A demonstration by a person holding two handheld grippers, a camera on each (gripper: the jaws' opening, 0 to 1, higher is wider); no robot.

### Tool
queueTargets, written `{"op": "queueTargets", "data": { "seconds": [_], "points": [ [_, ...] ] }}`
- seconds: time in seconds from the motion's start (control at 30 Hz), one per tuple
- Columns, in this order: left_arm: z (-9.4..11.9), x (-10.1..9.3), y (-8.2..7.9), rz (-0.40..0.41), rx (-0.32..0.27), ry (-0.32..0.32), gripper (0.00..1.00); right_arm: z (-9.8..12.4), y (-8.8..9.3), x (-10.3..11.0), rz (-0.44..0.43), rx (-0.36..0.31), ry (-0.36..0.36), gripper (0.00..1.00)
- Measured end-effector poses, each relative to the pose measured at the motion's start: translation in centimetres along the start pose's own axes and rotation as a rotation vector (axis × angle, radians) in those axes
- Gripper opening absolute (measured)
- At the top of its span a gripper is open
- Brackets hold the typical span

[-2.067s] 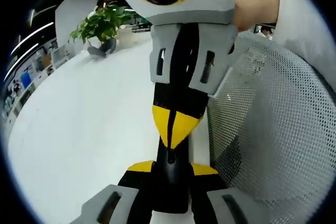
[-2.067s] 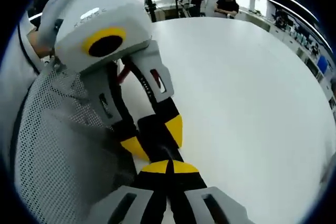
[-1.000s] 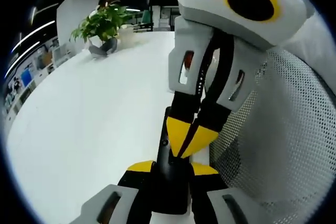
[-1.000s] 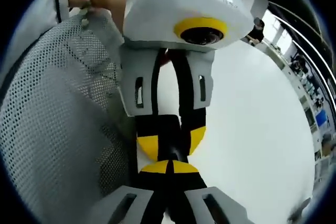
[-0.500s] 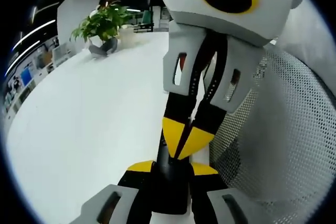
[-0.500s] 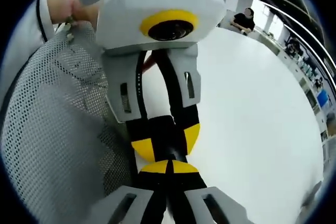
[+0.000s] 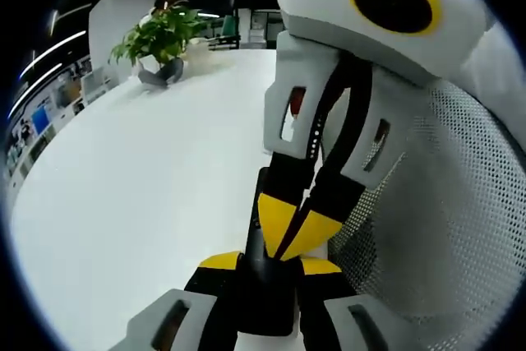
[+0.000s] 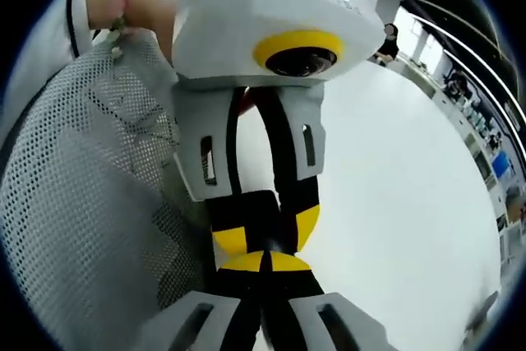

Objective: Press the specified remote control buttons in sequence, fully releasing each button before pressing the next.

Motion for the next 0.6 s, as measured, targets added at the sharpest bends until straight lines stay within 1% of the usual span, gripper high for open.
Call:
{"op": "queueTargets", "data": {
  "seconds": [0.1, 0.17, 0.2, 0.27, 0.47, 0.53, 0.6],
  "points": [
    [0.02, -0.02, -0.01, 0.003, -0.001, -0.002, 0.24, 0.10, 0.14, 0.04, -0.015, -0.004, 0.003, 0.00],
    [0.03, -0.02, 0.00, 0.006, -0.003, -0.003, 0.24, 0.33, 0.13, -0.03, 0.023, 0.007, 0.025, 0.00],
    [0.03, -0.01, 0.00, 0.006, -0.004, -0.002, 0.24, 0.35, 0.17, -0.05, 0.033, 0.005, 0.025, 0.00],
    [0.02, 0.01, 0.00, 0.005, -0.003, -0.001, 0.24, 0.18, 0.35, -0.24, 0.007, 0.002, 0.023, 0.00],
    [-0.05, 0.03, -0.03, -0.004, 0.002, 0.004, 0.24, 0.01, 0.17, -0.66, -0.003, 0.023, -0.008, 0.00],
    [-0.06, 0.04, -0.03, -0.008, 0.004, 0.006, 0.24, -0.03, 0.14, -0.85, 0.004, 0.030, -0.032, 0.00],
    [-0.11, -0.03, -0.10, -0.028, 0.018, 0.008, 0.24, -0.04, 0.18, -0.88, 0.007, 0.029, -0.040, 0.00]
  ]
}}
Point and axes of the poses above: the point that each gripper's makers call its tool centre point, and the gripper's own axes: z roughly backward along the fingers, x roughly to its left, y roughly out of its underside, the point moved 10 cm from there along z, roughly backward along the fingers, and after that the axes turned 13 degrees about -x, right-handed, at the moved point
